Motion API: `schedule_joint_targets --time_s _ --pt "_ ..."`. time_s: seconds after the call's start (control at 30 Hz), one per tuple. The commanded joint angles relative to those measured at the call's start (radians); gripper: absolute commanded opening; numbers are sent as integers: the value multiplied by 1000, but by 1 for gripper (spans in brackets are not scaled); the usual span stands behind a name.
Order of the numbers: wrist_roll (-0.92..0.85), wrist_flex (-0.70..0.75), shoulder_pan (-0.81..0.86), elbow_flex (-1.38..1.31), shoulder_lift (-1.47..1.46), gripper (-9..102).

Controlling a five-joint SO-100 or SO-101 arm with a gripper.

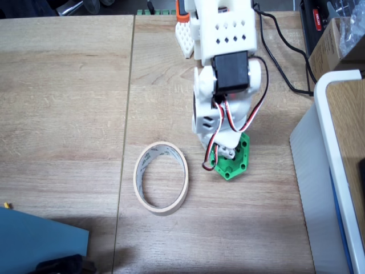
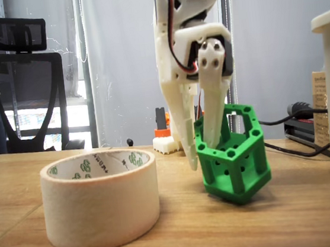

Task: Grasp a component and put it in the bin.

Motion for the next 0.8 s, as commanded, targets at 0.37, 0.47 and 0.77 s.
schedule_joint_targets --time_s 0.37,0.47,0.77 --pt "0 -6 6 -37 414 0" --pt "0 -6 11 -43 460 0" --pt "-11 -21 114 -44 528 0"
